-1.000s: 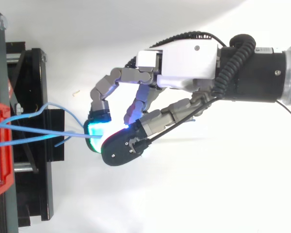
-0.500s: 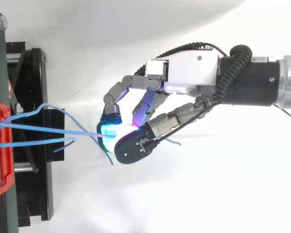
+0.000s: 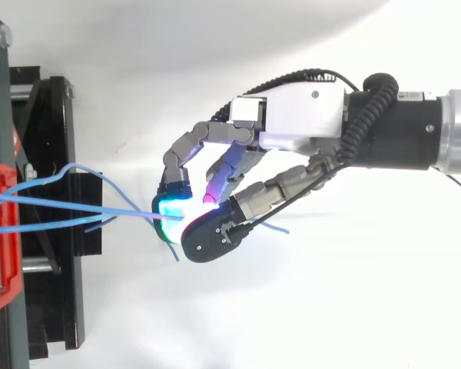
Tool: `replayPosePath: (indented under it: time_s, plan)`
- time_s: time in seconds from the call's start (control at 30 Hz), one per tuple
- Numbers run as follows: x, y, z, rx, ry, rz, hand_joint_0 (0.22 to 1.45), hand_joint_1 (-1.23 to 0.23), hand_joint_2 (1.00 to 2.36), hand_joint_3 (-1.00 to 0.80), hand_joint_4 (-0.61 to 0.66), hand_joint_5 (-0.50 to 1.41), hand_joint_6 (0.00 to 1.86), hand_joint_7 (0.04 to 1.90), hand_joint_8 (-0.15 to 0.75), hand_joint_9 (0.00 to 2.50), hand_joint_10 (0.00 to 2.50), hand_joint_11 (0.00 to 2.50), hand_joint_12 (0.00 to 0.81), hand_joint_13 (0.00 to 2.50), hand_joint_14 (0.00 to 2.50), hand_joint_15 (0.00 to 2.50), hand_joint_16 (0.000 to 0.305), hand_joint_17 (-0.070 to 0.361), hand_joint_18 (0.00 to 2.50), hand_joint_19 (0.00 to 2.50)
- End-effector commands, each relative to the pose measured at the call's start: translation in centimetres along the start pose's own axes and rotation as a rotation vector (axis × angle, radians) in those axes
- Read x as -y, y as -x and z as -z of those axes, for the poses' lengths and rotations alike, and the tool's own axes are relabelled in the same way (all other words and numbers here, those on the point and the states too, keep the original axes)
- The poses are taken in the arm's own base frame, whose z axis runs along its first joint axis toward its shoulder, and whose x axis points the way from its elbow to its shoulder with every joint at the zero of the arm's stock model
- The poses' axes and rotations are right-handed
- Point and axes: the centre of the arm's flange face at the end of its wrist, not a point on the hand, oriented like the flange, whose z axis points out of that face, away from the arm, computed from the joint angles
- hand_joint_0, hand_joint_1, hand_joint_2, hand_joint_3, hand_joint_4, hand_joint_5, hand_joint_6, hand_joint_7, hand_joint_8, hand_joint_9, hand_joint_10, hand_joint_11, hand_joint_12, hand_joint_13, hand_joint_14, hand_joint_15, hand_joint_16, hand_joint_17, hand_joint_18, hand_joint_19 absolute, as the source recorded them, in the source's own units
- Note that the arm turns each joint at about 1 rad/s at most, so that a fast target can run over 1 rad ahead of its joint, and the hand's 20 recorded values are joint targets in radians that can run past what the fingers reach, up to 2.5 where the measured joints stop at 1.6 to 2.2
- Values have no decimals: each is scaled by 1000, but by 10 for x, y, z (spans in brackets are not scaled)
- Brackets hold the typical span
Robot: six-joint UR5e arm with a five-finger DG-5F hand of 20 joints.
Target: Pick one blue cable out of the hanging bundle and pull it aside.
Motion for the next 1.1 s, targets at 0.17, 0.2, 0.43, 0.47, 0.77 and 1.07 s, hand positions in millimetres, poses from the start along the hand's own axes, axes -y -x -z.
replayPosePath:
  time_s: [0.17, 0.2, 0.43, 0.47, 0.77, 1.07]
  plan:
    - [3, -3, 0, -2, -5, 6, 684, -946, 1000, 29, -394, -67, 919, 1202, 168, 984, 16, 451, 295, 796, 22, 548, 53, 119, 385, 312]
    - [7, -2, 1, -1, -13, 7, 686, -947, 1000, 23, -395, -67, 919, 1202, 172, 985, 16, 452, 295, 796, 22, 551, 53, 119, 386, 311]
    - [44, -3, 5, -3, -41, 2, 682, -945, 1012, 24, -392, -66, 919, 1203, 171, 995, 18, 458, 294, 800, 23, 556, 53, 120, 389, 314]
    - [44, -3, 2, -3, -6, -5, 682, -945, 1011, 25, -396, -66, 919, 1202, 174, 995, 18, 453, 293, 800, 23, 554, 53, 120, 389, 314]
    - [37, -5, -5, -2, 60, -10, 676, -944, 1032, 18, -395, -65, 919, 1193, 172, 1005, 19, 470, 294, 810, 21, 566, 53, 120, 396, 319]
    - [36, -4, -6, -2, 72, -9, 679, -937, 1002, 1, -400, -70, 924, 1148, 172, 1004, 17, 487, 293, 805, 23, 576, 53, 119, 397, 341]
